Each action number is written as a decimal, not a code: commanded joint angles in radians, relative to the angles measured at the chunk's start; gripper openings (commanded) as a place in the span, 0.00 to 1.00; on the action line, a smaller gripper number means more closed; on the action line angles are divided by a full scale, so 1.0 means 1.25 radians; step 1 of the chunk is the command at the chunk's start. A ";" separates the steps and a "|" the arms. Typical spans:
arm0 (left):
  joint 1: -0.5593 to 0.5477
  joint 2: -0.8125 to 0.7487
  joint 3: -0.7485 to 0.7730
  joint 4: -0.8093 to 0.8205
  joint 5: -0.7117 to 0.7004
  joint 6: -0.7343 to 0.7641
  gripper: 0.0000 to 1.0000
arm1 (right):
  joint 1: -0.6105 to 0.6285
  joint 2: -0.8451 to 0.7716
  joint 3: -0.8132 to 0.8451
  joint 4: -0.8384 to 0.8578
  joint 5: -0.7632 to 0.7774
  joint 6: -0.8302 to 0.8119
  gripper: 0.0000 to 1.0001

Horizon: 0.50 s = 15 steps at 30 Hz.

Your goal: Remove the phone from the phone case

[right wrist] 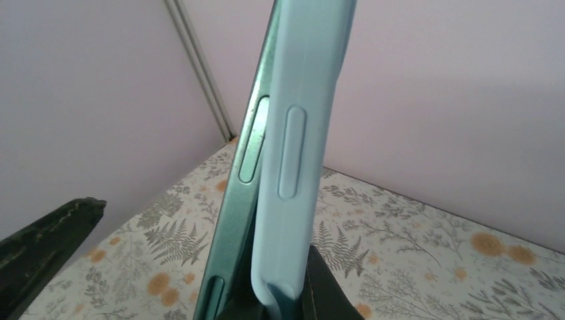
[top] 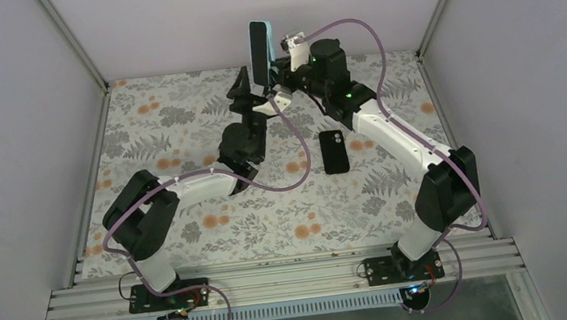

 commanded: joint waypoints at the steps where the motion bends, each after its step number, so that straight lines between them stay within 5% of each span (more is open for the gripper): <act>1: 0.067 -0.003 0.063 0.230 -0.159 0.104 0.73 | 0.028 -0.014 -0.040 -0.235 -0.239 -0.034 0.03; 3: 0.065 -0.007 0.061 0.216 -0.154 0.090 0.69 | 0.028 -0.020 -0.044 -0.249 -0.255 -0.047 0.03; 9: 0.059 0.003 0.065 0.206 -0.140 0.075 0.30 | 0.030 -0.001 -0.027 -0.324 -0.298 -0.075 0.03; 15: 0.059 0.026 0.098 0.194 -0.141 0.081 0.23 | 0.031 -0.004 -0.022 -0.356 -0.306 -0.094 0.03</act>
